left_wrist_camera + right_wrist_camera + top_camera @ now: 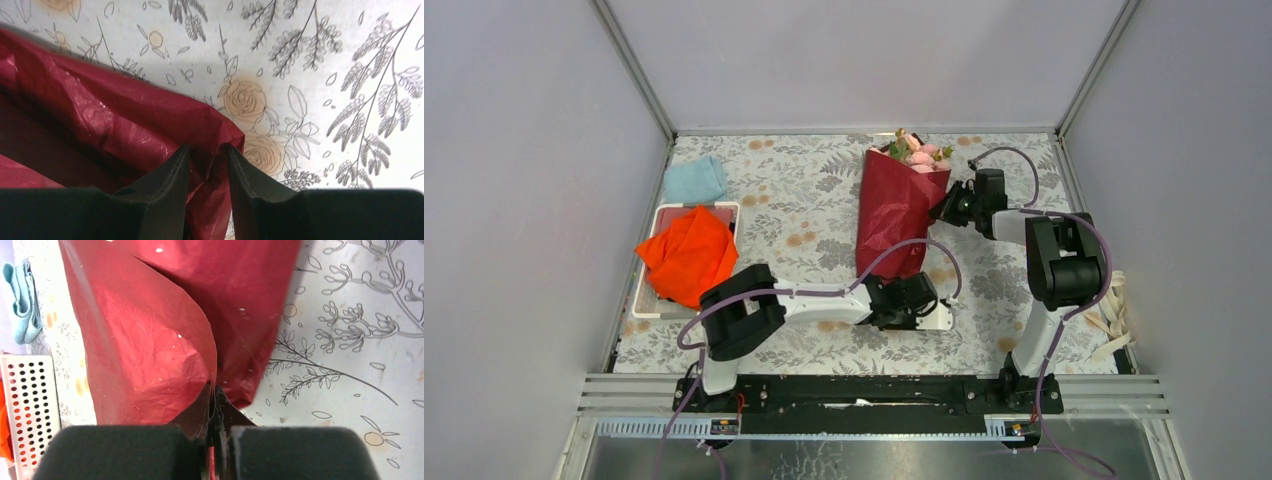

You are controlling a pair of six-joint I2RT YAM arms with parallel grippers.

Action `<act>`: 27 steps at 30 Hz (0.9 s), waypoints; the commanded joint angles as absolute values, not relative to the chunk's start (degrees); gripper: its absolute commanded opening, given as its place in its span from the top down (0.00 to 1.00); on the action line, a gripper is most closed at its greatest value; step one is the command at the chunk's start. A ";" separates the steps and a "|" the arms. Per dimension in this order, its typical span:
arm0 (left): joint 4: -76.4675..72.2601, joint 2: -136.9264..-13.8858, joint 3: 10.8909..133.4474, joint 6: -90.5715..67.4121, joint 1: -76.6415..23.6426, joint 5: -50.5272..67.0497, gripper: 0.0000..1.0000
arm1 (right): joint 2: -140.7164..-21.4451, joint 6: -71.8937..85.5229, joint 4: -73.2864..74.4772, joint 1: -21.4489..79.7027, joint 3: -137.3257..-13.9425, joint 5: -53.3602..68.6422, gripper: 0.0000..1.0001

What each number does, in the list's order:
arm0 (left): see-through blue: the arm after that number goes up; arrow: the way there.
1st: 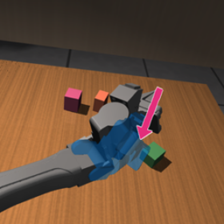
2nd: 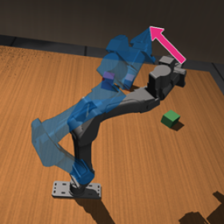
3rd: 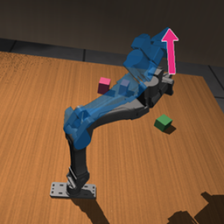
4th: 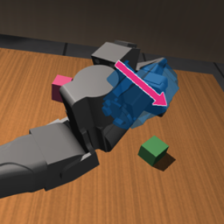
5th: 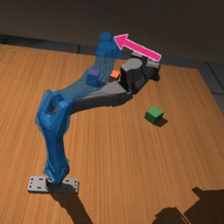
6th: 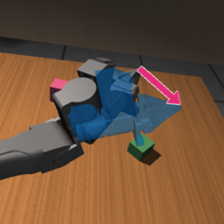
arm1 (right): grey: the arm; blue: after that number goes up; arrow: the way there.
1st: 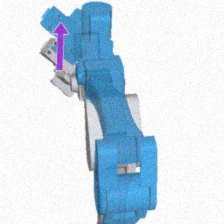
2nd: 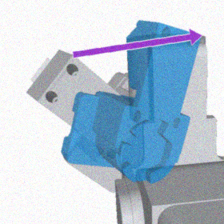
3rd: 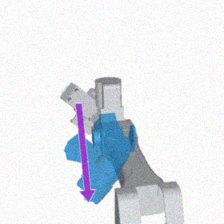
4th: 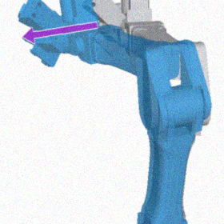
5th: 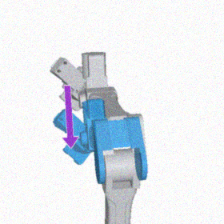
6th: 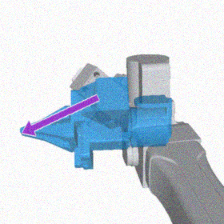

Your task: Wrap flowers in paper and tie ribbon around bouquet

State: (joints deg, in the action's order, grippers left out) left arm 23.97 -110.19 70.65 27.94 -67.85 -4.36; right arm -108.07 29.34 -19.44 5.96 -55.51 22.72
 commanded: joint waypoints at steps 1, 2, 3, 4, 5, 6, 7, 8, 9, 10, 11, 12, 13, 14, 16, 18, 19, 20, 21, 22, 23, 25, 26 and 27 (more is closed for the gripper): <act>30.59 -109.13 68.17 28.57 -66.45 1.63 0.55 | -109.42 25.18 -17.64 5.27 -58.49 23.76 0.97; 31.84 -108.30 69.18 28.98 -66.45 2.72 0.50 | -109.60 25.80 -18.53 5.23 -57.83 24.01 0.97; 33.21 -107.54 70.42 29.23 -66.45 4.04 0.46 | -109.74 26.36 -19.52 5.26 -57.12 24.14 0.97; 34.95 -106.62 71.96 29.34 -66.45 5.14 0.43 | -109.91 26.85 -20.31 5.27 -56.38 24.24 0.98; 37.20 -106.22 73.83 29.43 -66.45 6.36 0.40 | -110.16 27.27 -20.90 5.28 -55.94 24.40 0.98; 40.11 -106.06 76.05 29.56 -66.34 7.64 0.37 | -110.44 27.45 -21.08 5.27 -55.63 24.62 0.98; 42.87 -105.78 78.39 29.54 -65.99 9.43 0.34 | -110.59 27.48 -21.05 5.27 -55.56 24.81 0.98; 45.79 -105.42 80.52 29.50 -65.43 11.60 0.31 | -110.77 27.46 -20.96 5.27 -55.55 24.82 0.98; 48.42 -104.99 82.62 29.41 -64.46 13.58 0.29 | -110.89 27.32 -20.74 5.25 -55.67 24.72 0.98; 50.61 -104.55 84.49 29.13 -63.36 15.32 0.26 | -110.84 26.94 -20.44 5.27 -55.79 24.54 0.98; 52.78 -104.04 86.49 28.68 -62.24 16.71 0.23 | -110.83 26.79 -20.30 5.23 -55.87 24.36 0.98; 54.54 -103.58 88.28 28.22 -60.98 18.29 0.21 | -110.97 26.63 -20.17 5.27 -56.02 24.28 0.98; 55.97 -103.12 89.72 27.68 -59.86 19.25 0.18 | -111.09 26.51 -20.09 5.27 -56.13 24.12 0.98; 56.78 -102.60 90.67 26.96 -58.65 20.00 0.16 | -111.25 26.48 -20.00 5.27 -56.28 24.06 0.98; 57.17 -102.00 91.34 25.93 -56.99 20.22 0.12 | -111.80 26.53 -19.83 5.27 -56.55 24.07 0.98; 56.06 -101.81 90.35 24.96 -56.42 16.78 0.10 | -112.32 26.67 -19.78 5.27 -56.66 24.18 0.98; 54.68 -102.03 89.10 24.24 -56.34 13.92 0.09 | -112.47 26.74 -19.90 5.32 -56.61 24.17 0.98; 53.39 -102.23 87.38 23.63 -56.36 11.40 0.09 | -112.51 26.71 -19.88 5.28 -56.54 24.15 0.98; 52.06 -102.76 86.25 23.30 -56.26 9.08 0.09 | -112.52 26.66 -19.93 5.27 -56.45 24.04 0.98; 51.22 -103.25 85.24 22.97 -56.26 7.16 0.08 | -112.44 26.55 -19.88 5.22 -56.35 23.98 0.98; 50.30 -104.01 84.37 22.68 -56.25 4.93 0.08 | -112.33 26.44 -19.78 5.27 -56.34 23.93 0.98; 47.76 -104.85 82.73 21.99 -56.25 1.33 0.09 | -112.32 26.22 -19.69 5.27 -56.25 23.89 0.98; 46.26 -105.13 82.03 21.49 -56.28 0.40 0.10 | -112.39 26.20 -19.80 5.28 -56.25 23.89 0.98; 44.89 -105.36 81.66 20.99 -56.27 -0.88 0.12 | -112.56 26.25 -19.84 5.27 -56.25 23.88 0.98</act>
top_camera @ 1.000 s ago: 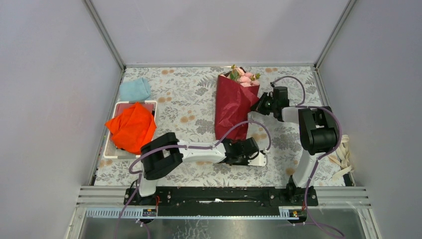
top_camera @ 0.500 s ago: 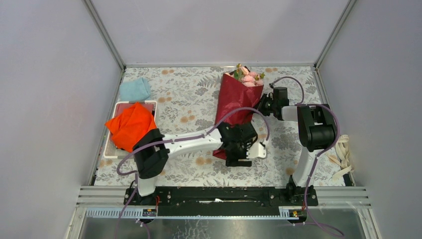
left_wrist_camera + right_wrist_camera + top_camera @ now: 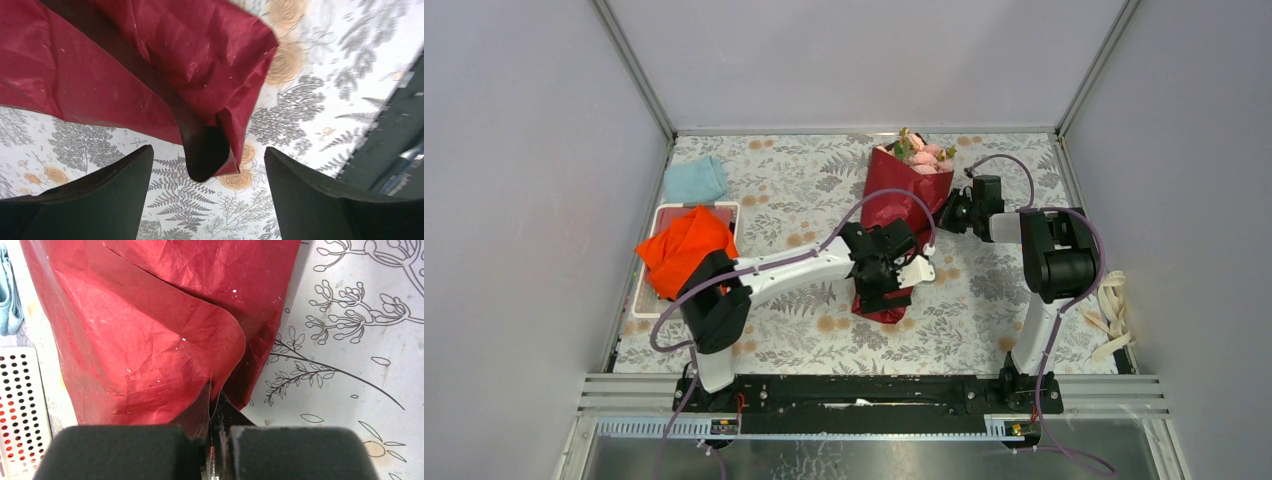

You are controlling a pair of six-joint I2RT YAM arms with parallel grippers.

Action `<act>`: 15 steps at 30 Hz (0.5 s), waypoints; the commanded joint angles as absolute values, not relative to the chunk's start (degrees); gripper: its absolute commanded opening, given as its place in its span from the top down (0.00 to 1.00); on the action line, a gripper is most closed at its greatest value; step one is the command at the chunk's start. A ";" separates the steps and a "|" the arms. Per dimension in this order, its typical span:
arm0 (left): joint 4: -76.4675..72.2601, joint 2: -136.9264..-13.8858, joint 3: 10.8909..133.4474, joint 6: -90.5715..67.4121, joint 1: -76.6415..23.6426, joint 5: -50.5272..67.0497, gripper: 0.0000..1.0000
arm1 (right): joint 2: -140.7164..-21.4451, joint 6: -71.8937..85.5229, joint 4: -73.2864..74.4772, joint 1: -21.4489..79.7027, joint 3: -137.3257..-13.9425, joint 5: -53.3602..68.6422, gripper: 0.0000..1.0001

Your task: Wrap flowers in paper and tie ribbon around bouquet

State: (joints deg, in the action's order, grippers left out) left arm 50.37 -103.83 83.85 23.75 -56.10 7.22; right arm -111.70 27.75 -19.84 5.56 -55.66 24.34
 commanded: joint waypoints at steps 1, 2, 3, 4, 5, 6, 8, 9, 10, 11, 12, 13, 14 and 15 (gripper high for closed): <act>43.78 -105.46 81.31 20.50 -56.39 -1.03 0.16 | -112.69 26.32 -19.98 5.27 -56.25 23.90 0.98; 42.64 -105.19 80.97 20.06 -56.53 -0.62 0.22 | -112.84 26.43 -20.06 5.26 -56.25 23.87 0.98; 41.21 -104.57 80.29 19.93 -57.02 -0.31 0.31 | -112.85 26.53 -20.13 5.27 -56.25 23.87 0.98; 39.57 -103.76 79.20 20.37 -57.61 0.44 0.42 | -112.94 26.59 -20.24 5.25 -56.18 23.90 0.98; 37.71 -102.60 77.44 21.53 -58.44 1.36 0.56 | -112.96 26.67 -20.28 5.23 -56.16 23.86 0.98; 36.37 -101.86 75.92 22.49 -59.28 1.76 0.71 | -112.94 26.82 -20.50 5.27 -56.09 23.83 0.98; 36.28 -102.26 74.83 23.54 -60.56 1.81 0.87 | -112.83 26.88 -20.61 5.27 -55.99 23.83 0.98; 36.33 -102.98 74.61 23.38 -61.02 1.13 0.94 | -112.77 26.95 -20.65 5.27 -55.99 23.80 0.98; 36.13 -103.72 74.24 23.26 -61.37 0.89 0.97 | -112.73 27.05 -20.70 5.27 -55.99 23.82 0.98; 35.87 -104.25 73.73 23.08 -61.80 0.81 0.99 | -112.68 27.18 -20.76 5.27 -56.11 23.68 0.98; 35.52 -104.82 73.51 23.08 -62.38 0.80 1.00 | -112.74 27.27 -20.82 5.27 -56.20 23.72 0.98; 35.25 -105.15 73.28 23.51 -63.38 0.50 1.00 | -112.84 27.42 -20.89 5.27 -56.36 23.65 0.98; 34.89 -105.47 73.06 24.33 -64.56 0.23 1.00 | -112.97 27.59 -20.88 5.27 -56.60 23.52 0.98; 34.18 -105.67 72.59 25.39 -65.79 -1.65 1.00 | -113.09 27.78 -20.96 5.27 -56.80 23.47 0.98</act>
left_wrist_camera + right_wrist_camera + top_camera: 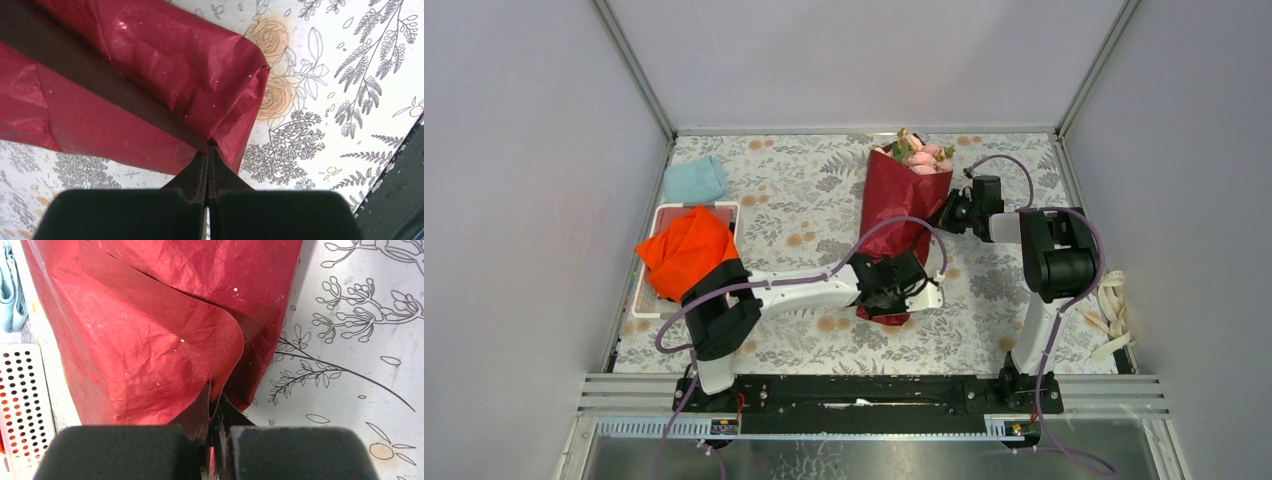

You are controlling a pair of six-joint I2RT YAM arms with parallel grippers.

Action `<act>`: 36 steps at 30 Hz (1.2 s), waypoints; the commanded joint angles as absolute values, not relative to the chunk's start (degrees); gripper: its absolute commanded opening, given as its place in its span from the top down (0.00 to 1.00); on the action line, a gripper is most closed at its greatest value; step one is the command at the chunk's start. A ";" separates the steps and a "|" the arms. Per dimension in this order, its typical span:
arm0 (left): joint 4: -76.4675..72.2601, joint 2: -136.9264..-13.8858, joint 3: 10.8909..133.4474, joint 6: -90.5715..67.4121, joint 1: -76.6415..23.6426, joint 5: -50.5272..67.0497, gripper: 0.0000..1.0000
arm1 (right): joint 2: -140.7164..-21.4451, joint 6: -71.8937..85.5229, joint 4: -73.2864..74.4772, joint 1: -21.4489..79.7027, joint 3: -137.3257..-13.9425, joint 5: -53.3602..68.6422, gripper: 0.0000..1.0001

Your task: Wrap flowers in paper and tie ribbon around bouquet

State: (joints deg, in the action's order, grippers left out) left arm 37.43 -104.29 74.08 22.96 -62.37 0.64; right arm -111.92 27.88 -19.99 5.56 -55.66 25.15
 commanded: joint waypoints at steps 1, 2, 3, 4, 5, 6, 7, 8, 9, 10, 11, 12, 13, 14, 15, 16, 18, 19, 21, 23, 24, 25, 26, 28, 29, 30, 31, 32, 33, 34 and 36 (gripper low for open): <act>33.05 -105.78 72.03 26.65 -67.13 -2.79 1.00 | -113.19 28.03 -20.92 5.27 -57.04 23.37 0.98; 32.13 -106.13 71.13 27.95 -68.28 -3.75 1.00 | -113.23 28.12 -20.98 5.27 -57.18 23.19 0.98; 31.44 -106.68 70.18 29.37 -69.43 -4.60 1.00 | -113.23 28.28 -21.05 5.21 -57.30 23.03 0.98; 31.04 -107.40 69.32 30.65 -70.41 -5.18 1.00 | -113.12 28.28 -21.05 5.27 -57.43 22.90 0.98; 30.83 -108.27 68.44 31.84 -71.35 -5.74 1.00 | -113.04 28.17 -20.95 5.27 -57.66 22.78 0.98; 30.77 -109.19 67.60 32.79 -72.22 -6.32 1.00 | -112.99 27.75 -20.47 5.27 -58.11 22.61 0.97; 30.81 -110.04 66.80 33.57 -72.85 -6.60 1.00 | -112.92 27.18 -19.62 5.27 -58.62 22.21 0.95; 30.77 -110.78 65.98 34.33 -73.51 -6.80 0.99 | -112.86 26.27 -18.50 5.27 -59.49 21.75 0.93; 30.76 -111.31 65.33 34.77 -73.86 -6.82 0.99 | -112.83 25.31 -17.18 5.20 -60.40 21.15 0.89; 30.76 -111.81 64.87 35.02 -74.17 -6.85 0.98 | -112.60 24.52 -15.90 5.13 -61.37 20.88 0.84; 30.74 -112.23 64.66 35.06 -74.33 -6.76 0.97 | -112.33 23.51 -14.37 5.06 -62.31 20.79 0.78; 30.69 -112.50 64.60 34.96 -74.35 -6.72 0.95 | -111.73 22.70 -12.89 4.91 -63.14 20.81 0.72; 30.56 -112.69 64.65 34.74 -74.36 -6.74 0.95 | -110.98 21.92 -11.52 4.78 -63.85 20.98 0.67; 30.38 -112.91 64.65 34.58 -74.38 -6.96 0.95 | -109.79 21.07 -9.81 4.75 -64.40 21.19 0.62; 30.21 -112.98 64.69 34.42 -74.38 -7.20 0.95 | -108.47 20.04 -7.83 4.75 -64.80 21.57 0.58; 30.03 -112.98 64.70 34.37 -74.37 -7.24 0.94 | -107.15 18.98 -5.37 4.75 -65.25 21.95 0.54; 30.04 -113.16 64.81 34.37 -74.36 -7.18 0.91 | -104.31 18.00 -0.85 4.74 -64.91 22.23 0.47; 30.06 -113.23 64.89 34.41 -74.36 -7.10 0.90 | -102.95 17.74 2.34 4.75 -64.19 22.18 0.43; 30.14 -113.42 64.95 34.50 -74.32 -6.99 0.87 | -100.07 17.38 5.99 4.83 -61.84 22.03 0.35; 30.27 -113.62 64.97 34.44 -74.35 -7.01 0.86 | -96.83 18.18 7.03 5.00 -58.17 24.20 0.32; 30.38 -113.71 65.07 34.37 -74.36 -6.94 0.85 | -94.85 19.18 5.53 5.27 -55.76 25.98 0.31; 30.51 -113.83 65.13 34.37 -74.36 -6.81 0.85 | -93.72 20.68 3.35 5.87 -53.40 28.26 0.30; 30.64 -113.91 65.22 34.30 -74.36 -6.83 0.84 | -93.24 22.28 1.24 6.56 -51.09 30.64 0.30; 30.92 -114.04 65.38 34.28 -74.36 -6.71 0.84 | -93.85 24.46 -1.14 8.43 -48.86 34.24 0.29; 30.97 -114.02 65.49 34.23 -74.36 -6.62 0.84 | -94.45 25.10 -1.82 9.44 -48.42 35.07 0.29; 31.02 -114.01 65.57 34.22 -74.36 -6.60 0.84 | -94.77 25.83 -2.75 10.48 -47.76 35.99 0.29; 31.08 -114.02 65.57 34.24 -74.36 -6.53 0.84 | -94.97 26.70 -3.89 11.33 -47.20 36.81 0.29; 31.09 -114.02 65.59 34.27 -74.36 -6.48 0.84 | -94.82 27.55 -4.87 12.14 -46.65 37.02 0.29; 31.08 -114.04 65.61 34.35 -74.36 -6.45 0.84 | -94.50 28.13 -5.82 12.90 -46.02 36.85 0.30; 31.06 -114.00 65.57 34.48 -74.36 -6.50 0.84 | -94.33 28.47 -7.01 13.40 -45.29 36.53 0.32; 31.17 -114.01 65.64 34.74 -74.36 -6.80 0.83 | -94.82 29.26 -8.88 13.60 -44.30 36.38 0.49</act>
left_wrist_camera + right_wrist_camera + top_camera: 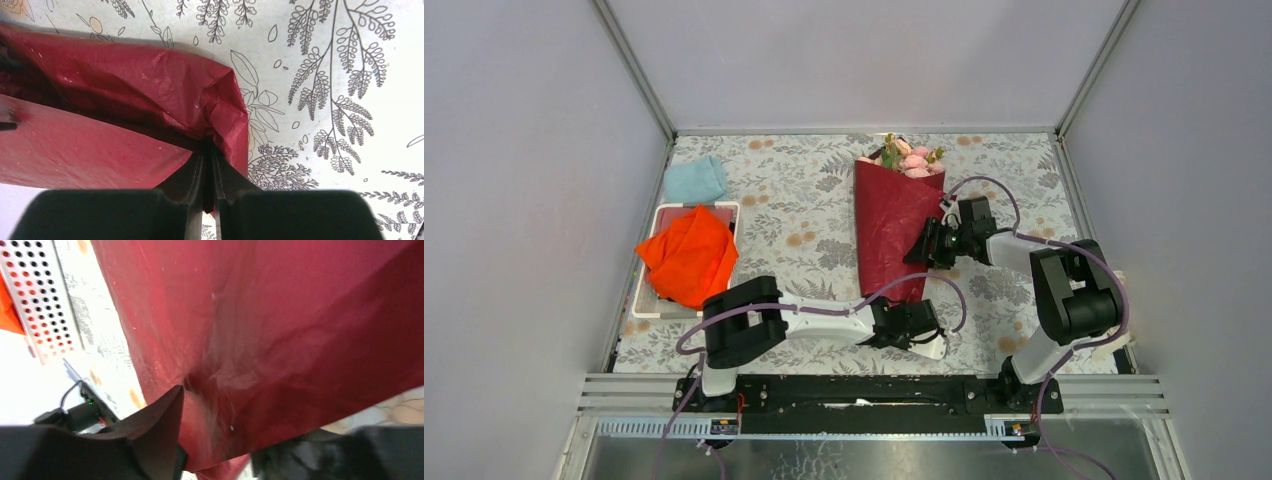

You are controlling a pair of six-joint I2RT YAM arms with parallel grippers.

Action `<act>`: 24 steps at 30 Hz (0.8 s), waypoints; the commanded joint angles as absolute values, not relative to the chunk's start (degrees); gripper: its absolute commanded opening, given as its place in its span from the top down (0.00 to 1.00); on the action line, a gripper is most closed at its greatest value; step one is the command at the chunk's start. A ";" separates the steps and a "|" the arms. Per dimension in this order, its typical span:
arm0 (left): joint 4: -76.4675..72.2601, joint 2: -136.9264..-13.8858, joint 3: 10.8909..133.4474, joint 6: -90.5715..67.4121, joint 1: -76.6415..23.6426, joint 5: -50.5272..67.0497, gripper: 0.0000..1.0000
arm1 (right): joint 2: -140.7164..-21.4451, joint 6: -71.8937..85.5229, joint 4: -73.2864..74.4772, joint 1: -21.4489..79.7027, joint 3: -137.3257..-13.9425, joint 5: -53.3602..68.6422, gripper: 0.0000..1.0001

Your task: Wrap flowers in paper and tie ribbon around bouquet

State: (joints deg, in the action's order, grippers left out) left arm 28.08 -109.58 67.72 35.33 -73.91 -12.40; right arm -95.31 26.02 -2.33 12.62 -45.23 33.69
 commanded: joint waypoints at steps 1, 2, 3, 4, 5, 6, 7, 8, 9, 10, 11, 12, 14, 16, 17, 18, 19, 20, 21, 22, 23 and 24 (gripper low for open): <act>31.45 -113.99 65.76 34.86 -74.36 -6.93 0.81 | -95.36 29.10 -8.88 13.62 -44.26 36.20 0.62; 32.48 -113.88 66.83 34.80 -74.29 -6.80 0.79 | -95.95 28.65 -8.61 13.62 -44.34 35.72 0.76; 34.29 -113.47 68.43 34.16 -74.02 -6.23 0.74 | -96.40 28.07 -8.10 13.56 -44.57 34.45 0.87; 36.70 -112.97 70.82 32.94 -73.65 -4.77 0.65 | -96.94 27.26 -7.53 13.54 -44.91 32.61 0.96; 40.00 -112.42 74.18 31.52 -73.18 -2.60 0.57 | -97.50 26.46 -6.99 13.46 -45.24 30.83 1.00; 43.48 -111.91 77.77 30.35 -72.68 0.16 0.51 | -98.08 25.70 -6.54 13.37 -45.59 28.95 1.00; 48.41 -111.46 81.10 29.63 -72.41 3.18 0.47 | -98.60 25.26 -6.52 13.22 -45.83 27.82 1.00; 51.37 -110.97 83.93 29.39 -72.34 5.44 0.45 | -99.07 25.17 -7.03 13.12 -45.92 27.42 1.00; 53.53 -110.46 85.89 29.33 -72.27 7.71 0.45 | -99.58 25.41 -7.94 13.08 -45.89 27.34 1.00; 55.59 -110.14 87.41 29.90 -72.27 10.06 0.44 | -100.42 25.58 -8.47 13.02 -45.95 27.42 1.00; 57.37 -109.86 88.62 30.31 -72.29 12.28 0.44 | -100.98 25.89 -8.86 13.01 -46.09 27.43 1.00; 59.27 -109.92 90.06 30.62 -72.31 14.55 0.44 | -101.52 26.12 -9.30 13.02 -46.07 27.50 1.00; 63.94 -110.40 93.74 31.09 -72.14 18.92 0.46 | -102.08 26.62 -10.14 13.03 -45.70 27.33 1.00; 66.17 -110.39 96.76 31.23 -71.11 22.13 0.49 | -102.34 26.83 -10.89 13.01 -45.29 27.07 1.00; 65.69 -110.05 97.22 31.23 -70.20 22.70 0.51 | -102.45 27.00 -10.97 13.01 -45.21 26.93 1.00; 63.74 -109.60 96.75 30.76 -68.76 22.28 0.55 | -102.55 27.06 -11.13 13.05 -45.18 26.92 1.00; 60.89 -109.18 95.75 29.55 -67.10 20.68 0.61 | -102.63 27.15 -11.23 13.01 -45.14 26.96 1.00; 57.09 -109.05 94.26 27.67 -65.29 18.44 0.68 | -102.73 27.21 -11.45 13.01 -45.15 26.91 1.00; 53.28 -109.48 92.67 25.83 -63.41 15.43 0.75 | -102.74 27.28 -11.46 13.01 -45.14 26.90 1.00; 49.92 -110.28 90.91 24.06 -62.13 11.11 0.83 | -102.74 27.36 -11.53 13.02 -45.14 26.89 1.00; 47.11 -111.53 89.56 23.32 -61.12 6.71 0.89 | -102.72 27.32 -11.52 13.01 -45.17 26.89 1.00; 44.85 -112.75 88.30 23.40 -60.56 1.57 0.94 | -102.74 27.30 -11.51 13.01 -45.24 26.89 1.00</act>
State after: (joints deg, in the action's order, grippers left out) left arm 54.83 -109.95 92.86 27.86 -65.21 15.29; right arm -101.41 27.66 -10.41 13.23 -44.77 30.59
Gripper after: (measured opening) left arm 0.132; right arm 0.011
